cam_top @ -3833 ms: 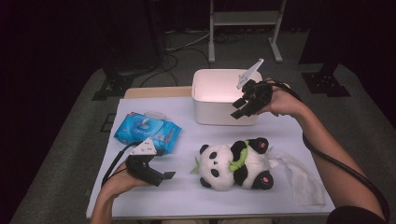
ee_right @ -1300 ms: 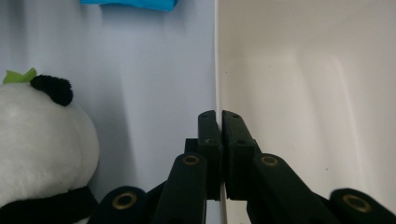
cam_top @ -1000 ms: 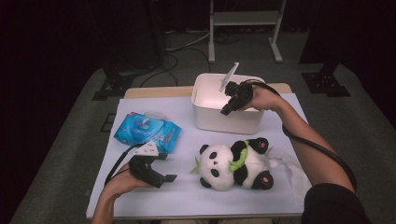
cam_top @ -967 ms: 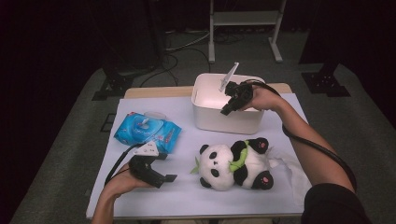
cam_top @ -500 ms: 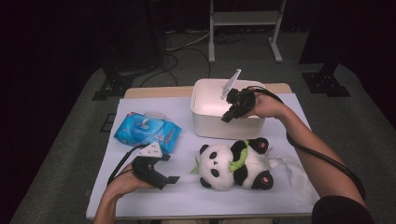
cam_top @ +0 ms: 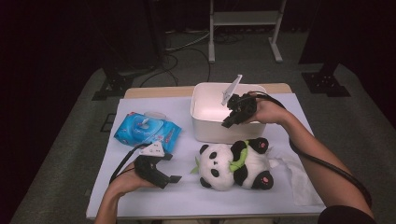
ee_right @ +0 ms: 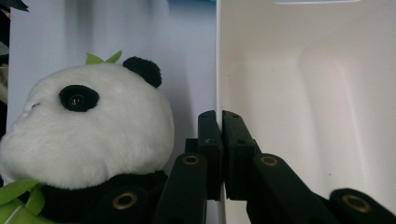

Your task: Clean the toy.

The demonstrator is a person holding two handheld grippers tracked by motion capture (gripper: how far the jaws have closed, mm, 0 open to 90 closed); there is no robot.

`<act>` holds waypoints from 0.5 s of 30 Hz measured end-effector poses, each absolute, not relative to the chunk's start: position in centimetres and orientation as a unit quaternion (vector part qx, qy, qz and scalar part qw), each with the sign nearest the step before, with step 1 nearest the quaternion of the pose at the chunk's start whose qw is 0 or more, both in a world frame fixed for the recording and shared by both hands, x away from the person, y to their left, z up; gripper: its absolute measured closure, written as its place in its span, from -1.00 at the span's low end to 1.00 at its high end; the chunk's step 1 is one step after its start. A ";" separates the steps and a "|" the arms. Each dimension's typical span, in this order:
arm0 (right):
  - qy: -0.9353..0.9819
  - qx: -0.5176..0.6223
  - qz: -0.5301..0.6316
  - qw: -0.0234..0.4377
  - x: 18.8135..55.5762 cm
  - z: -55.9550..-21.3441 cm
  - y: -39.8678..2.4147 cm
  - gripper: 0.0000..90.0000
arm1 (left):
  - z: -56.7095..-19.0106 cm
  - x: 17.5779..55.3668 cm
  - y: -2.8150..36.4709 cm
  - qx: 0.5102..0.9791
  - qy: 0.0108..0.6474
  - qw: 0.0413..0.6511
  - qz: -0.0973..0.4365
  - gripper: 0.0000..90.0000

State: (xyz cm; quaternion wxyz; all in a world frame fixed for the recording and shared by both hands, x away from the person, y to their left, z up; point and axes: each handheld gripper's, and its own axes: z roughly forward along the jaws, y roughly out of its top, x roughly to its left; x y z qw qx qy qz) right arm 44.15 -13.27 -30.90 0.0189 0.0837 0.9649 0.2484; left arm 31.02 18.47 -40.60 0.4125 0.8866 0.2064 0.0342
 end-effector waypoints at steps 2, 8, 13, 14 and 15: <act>0.965 0.083 0.248 0.019 44.0 -30.9 -13.2 0.93 | -40.6 30.9 18.5 0.887 0.206 0.411 0.035 -0.80; 0.966 0.083 0.245 0.015 43.5 -30.8 -13.0 0.94 | -40.5 30.8 18.6 0.887 0.204 0.412 0.036 -0.80; 0.967 0.073 0.243 0.016 43.1 -30.8 -12.9 0.94 | -40.5 30.7 18.5 0.887 0.203 0.413 0.036 -0.80; 0.968 0.072 0.242 0.013 43.0 -30.8 -12.9 0.94 | -40.5 30.7 18.5 0.887 0.203 0.413 0.037 -0.80; 0.967 0.071 0.243 0.011 42.9 -30.8 -13.0 0.94 | -40.5 30.7 18.5 0.887 0.203 0.413 0.037 -0.80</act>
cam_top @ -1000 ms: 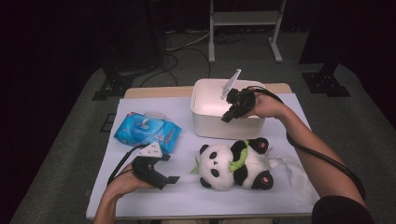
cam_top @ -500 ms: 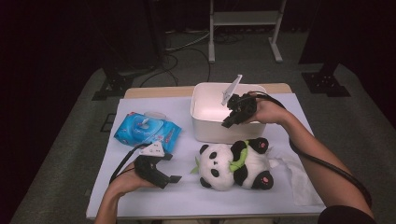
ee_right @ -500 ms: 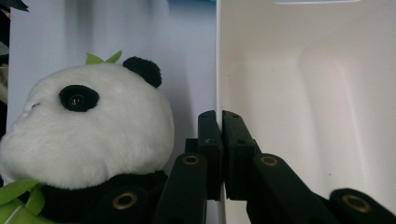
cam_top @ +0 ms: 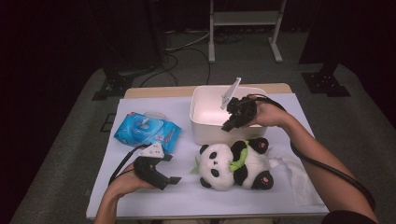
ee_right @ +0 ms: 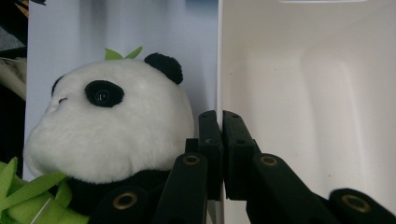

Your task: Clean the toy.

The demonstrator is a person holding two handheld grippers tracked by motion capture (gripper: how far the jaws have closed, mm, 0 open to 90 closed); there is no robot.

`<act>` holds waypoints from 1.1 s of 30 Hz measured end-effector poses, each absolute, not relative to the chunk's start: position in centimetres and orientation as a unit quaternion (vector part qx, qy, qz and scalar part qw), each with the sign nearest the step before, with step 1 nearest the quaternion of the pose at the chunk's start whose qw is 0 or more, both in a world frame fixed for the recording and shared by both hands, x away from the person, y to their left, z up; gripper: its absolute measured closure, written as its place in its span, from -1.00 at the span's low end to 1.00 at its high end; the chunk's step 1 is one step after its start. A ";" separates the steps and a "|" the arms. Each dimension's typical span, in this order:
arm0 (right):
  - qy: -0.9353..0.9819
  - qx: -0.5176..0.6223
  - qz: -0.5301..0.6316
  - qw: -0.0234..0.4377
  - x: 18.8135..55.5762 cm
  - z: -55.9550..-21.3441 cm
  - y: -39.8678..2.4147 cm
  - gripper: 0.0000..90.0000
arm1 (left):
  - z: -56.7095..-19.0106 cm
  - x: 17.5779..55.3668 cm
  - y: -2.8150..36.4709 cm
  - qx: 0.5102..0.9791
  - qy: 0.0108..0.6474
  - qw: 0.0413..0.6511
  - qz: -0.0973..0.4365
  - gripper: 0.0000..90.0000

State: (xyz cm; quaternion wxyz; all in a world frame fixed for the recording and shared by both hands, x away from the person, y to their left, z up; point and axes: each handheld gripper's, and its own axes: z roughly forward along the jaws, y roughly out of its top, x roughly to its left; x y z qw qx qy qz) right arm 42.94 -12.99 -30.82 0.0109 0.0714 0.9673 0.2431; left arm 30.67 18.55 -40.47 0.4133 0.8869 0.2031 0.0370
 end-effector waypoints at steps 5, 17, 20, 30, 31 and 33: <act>0.968 0.063 0.242 0.009 42.5 -30.8 -13.1 0.94 | -40.4 30.7 18.5 0.886 0.204 0.415 0.037 -0.80; 0.963 0.085 0.255 0.008 42.5 -30.7 -13.8 0.69 | -40.6 30.8 18.6 0.887 0.203 0.413 0.035 -0.80; 0.960 0.090 0.265 0.008 42.4 -30.3 -14.3 0.62 | -40.6 30.8 18.6 0.885 0.206 0.416 0.035 -0.80; 0.951 0.098 0.291 0.022 40.5 -27.9 -16.8 0.31 | -40.9 31.1 18.8 0.883 0.210 0.418 0.029 -0.80; 0.951 0.098 0.294 0.024 40.2 -27.7 -17.0 0.29 | -40.9 31.1 18.8 0.884 0.210 0.418 0.030 -0.80; 0.948 0.097 0.301 0.030 39.5 -27.3 -17.4 0.27 | -40.9 31.0 18.8 0.883 0.212 0.418 0.032 -0.80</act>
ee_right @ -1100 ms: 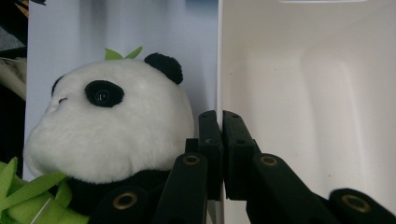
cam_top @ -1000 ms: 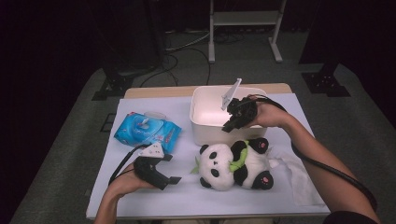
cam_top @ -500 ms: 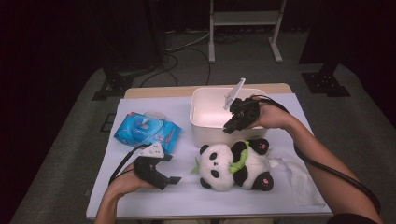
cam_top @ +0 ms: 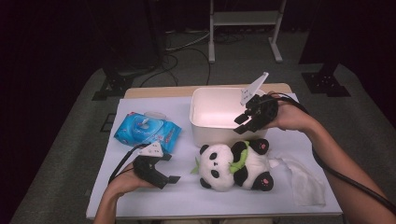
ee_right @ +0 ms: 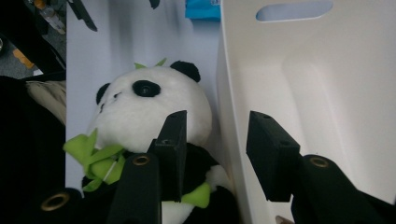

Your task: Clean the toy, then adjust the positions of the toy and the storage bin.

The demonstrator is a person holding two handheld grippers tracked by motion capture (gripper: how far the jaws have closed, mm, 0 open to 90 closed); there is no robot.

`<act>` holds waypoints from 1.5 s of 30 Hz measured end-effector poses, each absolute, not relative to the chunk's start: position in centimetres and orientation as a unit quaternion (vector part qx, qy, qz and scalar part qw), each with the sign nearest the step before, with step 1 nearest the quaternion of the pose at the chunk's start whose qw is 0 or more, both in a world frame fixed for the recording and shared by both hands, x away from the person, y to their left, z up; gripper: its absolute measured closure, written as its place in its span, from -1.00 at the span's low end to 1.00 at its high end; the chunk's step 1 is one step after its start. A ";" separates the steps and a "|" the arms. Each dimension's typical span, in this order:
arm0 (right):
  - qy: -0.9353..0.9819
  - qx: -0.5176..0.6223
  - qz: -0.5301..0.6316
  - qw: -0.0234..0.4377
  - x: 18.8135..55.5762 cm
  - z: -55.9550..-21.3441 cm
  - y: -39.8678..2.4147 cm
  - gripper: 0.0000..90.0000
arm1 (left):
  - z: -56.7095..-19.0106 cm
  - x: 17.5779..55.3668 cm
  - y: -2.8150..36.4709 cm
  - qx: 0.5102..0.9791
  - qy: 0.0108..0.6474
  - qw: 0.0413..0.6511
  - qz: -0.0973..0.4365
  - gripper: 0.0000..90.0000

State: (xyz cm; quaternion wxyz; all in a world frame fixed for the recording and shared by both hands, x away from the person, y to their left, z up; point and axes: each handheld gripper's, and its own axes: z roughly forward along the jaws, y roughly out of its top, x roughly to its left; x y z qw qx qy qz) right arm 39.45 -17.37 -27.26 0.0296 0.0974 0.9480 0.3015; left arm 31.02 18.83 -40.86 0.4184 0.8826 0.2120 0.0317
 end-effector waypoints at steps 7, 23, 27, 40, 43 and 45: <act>0.948 0.087 0.305 0.036 37.4 -26.8 -18.1 0.21 | -40.9 30.9 18.5 0.886 0.206 0.413 0.031 -0.80; 0.946 0.092 0.311 0.023 34.6 -28.3 -19.3 0.16 | -40.9 30.9 18.2 0.890 0.201 0.409 0.029 -0.80; 0.945 0.086 0.313 0.020 34.1 -28.5 -19.2 0.16 | -40.7 30.9 18.3 0.888 0.200 0.412 0.032 -0.80; 0.948 0.077 0.309 0.006 32.3 -30.4 -18.9 0.13 | -40.5 30.7 17.9 0.891 0.194 0.410 0.034 -0.80; 0.949 0.073 0.305 0.001 32.1 -30.8 -18.7 0.12 | -40.5 30.7 17.9 0.890 0.195 0.411 0.033 -0.80; 0.950 0.072 0.304 -0.001 32.0 -31.0 -18.6 0.11 | -40.5 30.8 17.9 0.890 0.194 0.411 0.034 -0.80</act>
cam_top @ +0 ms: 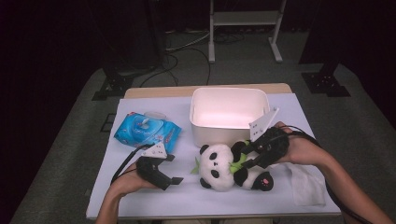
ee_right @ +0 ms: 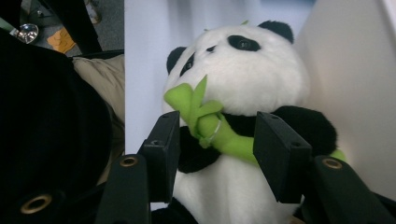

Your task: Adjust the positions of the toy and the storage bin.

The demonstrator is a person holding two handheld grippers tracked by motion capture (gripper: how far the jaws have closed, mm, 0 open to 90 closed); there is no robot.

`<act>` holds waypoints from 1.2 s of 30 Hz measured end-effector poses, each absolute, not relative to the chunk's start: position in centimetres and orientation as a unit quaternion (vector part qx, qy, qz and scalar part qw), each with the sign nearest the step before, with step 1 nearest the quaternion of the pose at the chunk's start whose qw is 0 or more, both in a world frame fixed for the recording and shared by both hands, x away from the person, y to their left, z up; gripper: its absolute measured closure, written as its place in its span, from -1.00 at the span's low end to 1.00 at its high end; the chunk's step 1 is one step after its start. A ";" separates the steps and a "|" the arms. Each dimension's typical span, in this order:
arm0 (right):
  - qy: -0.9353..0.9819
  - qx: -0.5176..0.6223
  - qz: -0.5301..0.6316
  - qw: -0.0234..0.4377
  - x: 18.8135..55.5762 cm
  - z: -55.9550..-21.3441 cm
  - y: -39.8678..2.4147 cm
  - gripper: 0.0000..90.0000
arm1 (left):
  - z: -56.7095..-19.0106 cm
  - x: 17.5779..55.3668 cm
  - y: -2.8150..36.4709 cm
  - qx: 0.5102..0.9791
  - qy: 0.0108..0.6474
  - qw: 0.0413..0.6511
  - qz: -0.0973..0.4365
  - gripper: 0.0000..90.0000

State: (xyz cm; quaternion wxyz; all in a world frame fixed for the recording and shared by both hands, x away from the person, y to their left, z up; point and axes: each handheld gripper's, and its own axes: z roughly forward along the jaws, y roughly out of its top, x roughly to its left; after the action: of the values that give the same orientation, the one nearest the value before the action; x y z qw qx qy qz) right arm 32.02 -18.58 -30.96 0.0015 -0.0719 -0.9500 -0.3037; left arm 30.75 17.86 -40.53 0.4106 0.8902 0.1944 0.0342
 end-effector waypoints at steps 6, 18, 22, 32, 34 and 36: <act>-0.954 -0.062 -0.293 0.001 31.6 -32.0 -17.7 0.10 | -40.5 30.7 18.0 0.891 0.194 0.410 0.033 -0.80; -0.964 -0.039 -0.262 -0.008 31.7 -33.6 -15.7 0.10 | -40.5 30.8 18.1 0.890 0.196 0.411 0.031 -0.80; -0.966 -0.038 -0.254 -0.010 31.9 -34.1 -15.3 0.24 | -40.6 30.8 18.1 0.890 0.196 0.411 0.029 -0.80; -0.962 -0.051 -0.268 0.008 33.1 -33.6 -15.6 0.61 | -40.7 31.0 18.3 0.887 0.202 0.414 0.027 -0.80; -0.962 -0.049 -0.268 0.009 33.2 -33.5 -15.6 0.63 | -40.7 31.0 18.4 0.886 0.203 0.416 0.026 -0.81; -0.961 -0.049 -0.271 0.010 33.2 -33.4 -15.7 0.64 | -40.7 31.0 18.5 0.886 0.203 0.416 0.027 -0.81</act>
State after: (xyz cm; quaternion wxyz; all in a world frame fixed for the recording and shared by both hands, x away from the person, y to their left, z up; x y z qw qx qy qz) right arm 33.21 -15.68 -33.43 0.0095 -0.0490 -0.9613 -0.2708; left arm 30.99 18.45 -40.68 0.4160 0.8860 0.2033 0.0266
